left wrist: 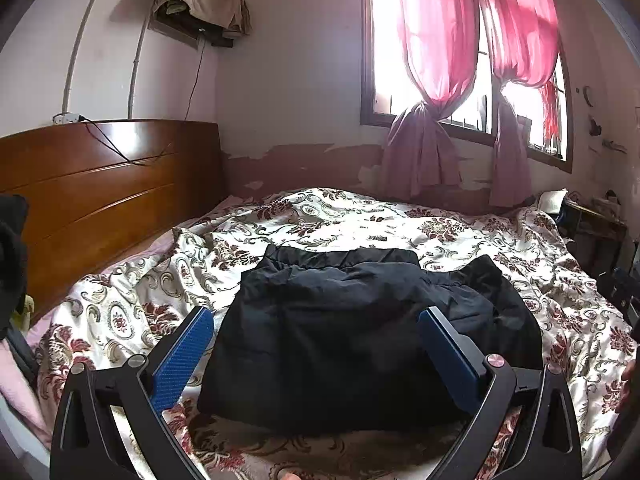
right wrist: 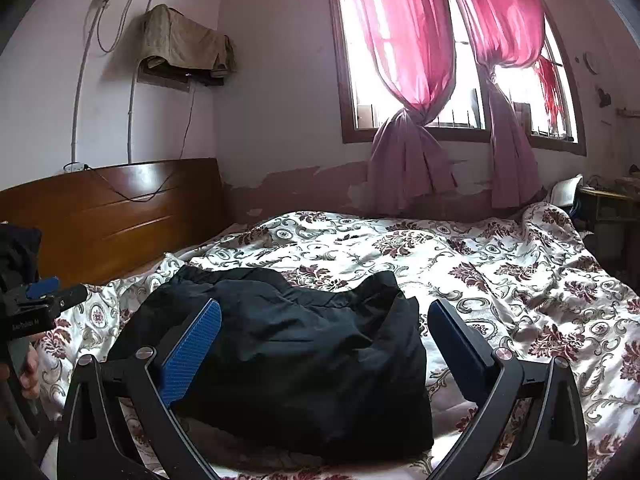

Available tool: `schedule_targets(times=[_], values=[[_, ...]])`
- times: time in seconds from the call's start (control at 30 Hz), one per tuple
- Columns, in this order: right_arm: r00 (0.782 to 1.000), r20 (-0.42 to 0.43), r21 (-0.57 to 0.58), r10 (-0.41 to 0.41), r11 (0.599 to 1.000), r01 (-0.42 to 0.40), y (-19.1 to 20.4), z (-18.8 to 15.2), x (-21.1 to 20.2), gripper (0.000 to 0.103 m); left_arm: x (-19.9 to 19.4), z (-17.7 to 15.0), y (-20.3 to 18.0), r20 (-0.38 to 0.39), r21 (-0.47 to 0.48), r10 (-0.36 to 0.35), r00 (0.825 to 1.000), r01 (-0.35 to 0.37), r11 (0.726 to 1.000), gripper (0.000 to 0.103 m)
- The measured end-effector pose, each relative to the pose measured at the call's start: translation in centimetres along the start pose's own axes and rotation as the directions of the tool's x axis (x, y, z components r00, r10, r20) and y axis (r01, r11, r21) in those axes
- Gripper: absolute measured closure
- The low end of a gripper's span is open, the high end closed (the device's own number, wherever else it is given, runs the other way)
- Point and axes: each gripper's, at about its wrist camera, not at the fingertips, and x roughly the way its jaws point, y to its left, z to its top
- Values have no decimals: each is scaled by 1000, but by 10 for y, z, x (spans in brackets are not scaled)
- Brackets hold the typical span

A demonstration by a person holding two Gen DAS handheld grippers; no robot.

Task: Fold large clothes

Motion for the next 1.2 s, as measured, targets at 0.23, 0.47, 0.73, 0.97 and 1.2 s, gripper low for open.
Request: schedule_targets(times=[0.23,0.47,0.73,0.97,1.2], values=[[1000,2,-20,2,1000,-2,20,-13,-22,1,-27,-15,-2,7,0,-22,1000,22,1000,0],[1000,-12,-38,11,999,-11,31,-26,-41,1,-49,-33,-4,23,6,-21,1000,21,1000,0],[1000,-25,-38,13,999,-14,37,-39,-62,1,-67,-54,-5,20,23,-26,999,26,999,0],[999,-46,-9,19,1000,-20,39,-57,-75,1,-79,-72,-2,17,40,-15,1000,14,999,0],[996,-78,-13,31,999,-32,42,-76,-76,1,-80,-87,-1,-7,15,-9,1000,9,1000,0]])
